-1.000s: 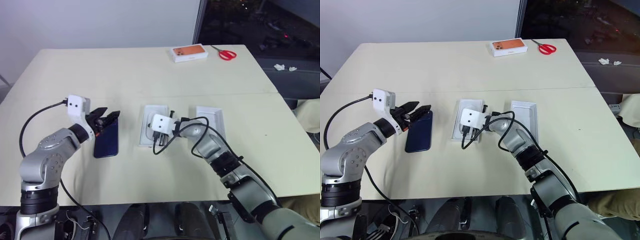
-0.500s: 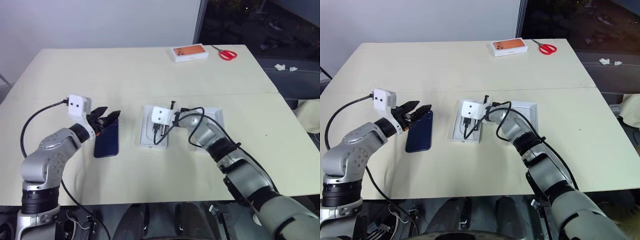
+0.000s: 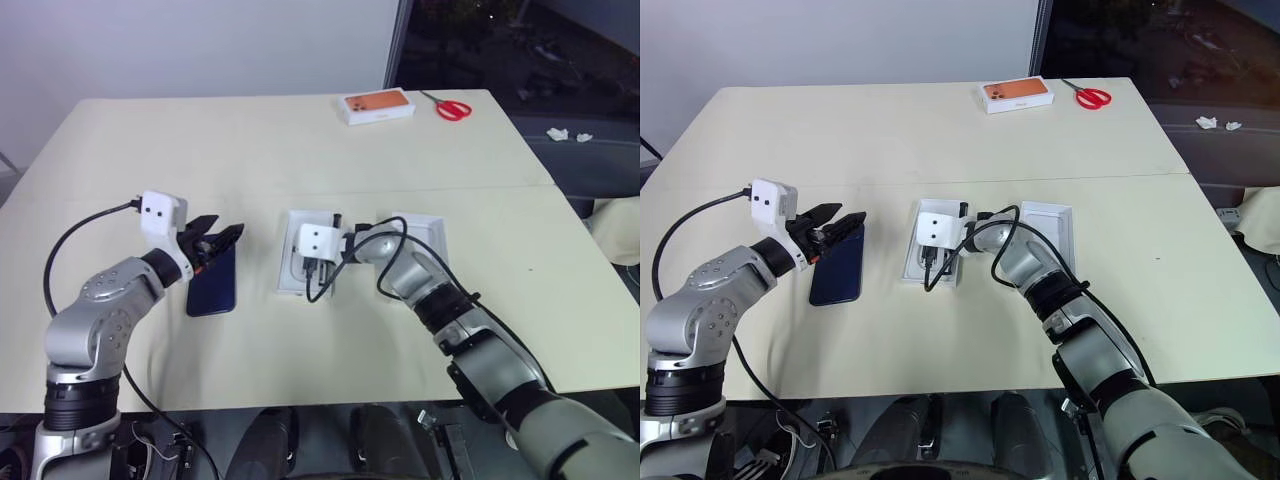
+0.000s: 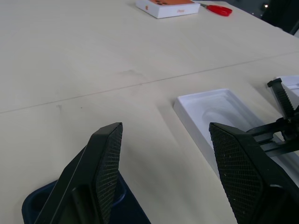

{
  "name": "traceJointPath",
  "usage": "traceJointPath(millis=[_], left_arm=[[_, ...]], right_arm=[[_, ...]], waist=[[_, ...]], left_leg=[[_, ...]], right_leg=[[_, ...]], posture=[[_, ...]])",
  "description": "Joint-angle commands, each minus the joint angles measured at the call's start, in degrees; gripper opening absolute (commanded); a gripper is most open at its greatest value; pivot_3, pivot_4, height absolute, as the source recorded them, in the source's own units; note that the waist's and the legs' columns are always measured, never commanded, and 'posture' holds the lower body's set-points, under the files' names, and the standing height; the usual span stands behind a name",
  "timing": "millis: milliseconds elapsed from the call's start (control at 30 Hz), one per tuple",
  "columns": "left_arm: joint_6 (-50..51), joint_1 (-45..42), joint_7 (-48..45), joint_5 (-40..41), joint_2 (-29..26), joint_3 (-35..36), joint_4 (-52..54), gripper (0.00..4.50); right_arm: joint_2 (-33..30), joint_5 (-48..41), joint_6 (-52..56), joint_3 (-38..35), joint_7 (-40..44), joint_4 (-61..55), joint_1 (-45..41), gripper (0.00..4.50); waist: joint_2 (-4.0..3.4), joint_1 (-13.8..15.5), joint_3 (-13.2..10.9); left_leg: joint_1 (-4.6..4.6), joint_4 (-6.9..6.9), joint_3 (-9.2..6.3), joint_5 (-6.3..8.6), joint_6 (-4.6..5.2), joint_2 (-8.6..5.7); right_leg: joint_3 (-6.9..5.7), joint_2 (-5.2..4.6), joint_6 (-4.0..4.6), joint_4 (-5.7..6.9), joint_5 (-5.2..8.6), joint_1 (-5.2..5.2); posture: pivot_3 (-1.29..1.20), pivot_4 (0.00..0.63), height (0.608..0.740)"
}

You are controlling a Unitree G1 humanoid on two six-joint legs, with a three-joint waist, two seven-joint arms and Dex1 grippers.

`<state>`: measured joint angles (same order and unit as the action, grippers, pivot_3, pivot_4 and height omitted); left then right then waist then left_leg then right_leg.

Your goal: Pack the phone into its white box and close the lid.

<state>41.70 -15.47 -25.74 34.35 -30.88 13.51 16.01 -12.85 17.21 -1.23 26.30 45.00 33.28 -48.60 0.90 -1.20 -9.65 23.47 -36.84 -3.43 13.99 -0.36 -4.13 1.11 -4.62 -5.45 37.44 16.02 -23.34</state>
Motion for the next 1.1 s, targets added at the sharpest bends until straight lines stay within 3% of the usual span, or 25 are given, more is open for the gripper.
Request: traceJointPath(millis=[33,367,567,767,867,1100], left_arm=[[-0.89,-0.52,-0.03,-0.1,-0.15,0.73,1.54,3.13],[1.84,-0.64,-2.41,2.42,-1.73,2.52,-0.49,3.13],[12.43,0.0,-4.72,10.59,-6.76,10.26,-4.69,3.13],[23.26,1.64,-5.34,15.48,-12.64,16.99,-11.83,3.13],[23.81,2.9,-6.49,14.79,-14.79,18.49,-15.79,3.13],[28.04,0.4,-4.31,15.74,-13.48,21.19,-24.61,3.13]], right_arm=[[0.21,-0.09,0.6,-0.92,-0.53,0.04,-0.94,0.04],[0.09,-2.04,4.12,-2.47,1.17,-5.0,-0.27,0.04],[2.7,-9.52,13.94,-6.62,4.66,-12.91,-0.37,0.04],[6.52,-10.73,19.49,-5.14,4.06,-16.64,-0.51,0.04],[8.72,-9.52,19.89,-3.22,3.08,-16.64,-1.44,0.04],[13.53,-5.18,20.87,3.08,1.95,-8.74,-5.89,0.04]], waist=[[0.0,0.03,0.0],[0.0,0.09,-0.01],[-0.02,-0.17,-0.03],[-0.02,-0.1,-0.03],[-0.03,-0.14,-0.04],[0.02,0.06,-0.01]], left_leg=[[0.0,0.0,0.0,0.0,0.0,0.0],[0.01,-0.01,0.0,0.0,0.0,-0.01],[0.02,0.06,0.01,0.0,0.0,0.01],[0.02,0.07,-0.01,0.0,0.01,0.01],[0.02,0.07,-0.02,0.0,0.01,0.01],[0.02,0.08,-0.05,0.0,-0.01,-0.01]], right_leg=[[0.0,0.0,0.0,0.0,0.0,0.0],[-0.01,-0.02,0.0,0.0,0.0,0.01],[0.01,0.01,0.0,0.02,0.0,-0.07],[0.0,-0.01,0.0,0.02,0.0,-0.13],[0.0,-0.01,0.0,0.02,0.0,-0.27],[-0.04,-0.03,0.01,0.03,0.0,-0.31]], posture=[[0.0,0.15,0.74],[0.0,0.15,0.74],[0.0,0.15,0.74],[0.0,0.15,0.74],[0.0,0.15,0.74],[0.0,0.15,0.74]])
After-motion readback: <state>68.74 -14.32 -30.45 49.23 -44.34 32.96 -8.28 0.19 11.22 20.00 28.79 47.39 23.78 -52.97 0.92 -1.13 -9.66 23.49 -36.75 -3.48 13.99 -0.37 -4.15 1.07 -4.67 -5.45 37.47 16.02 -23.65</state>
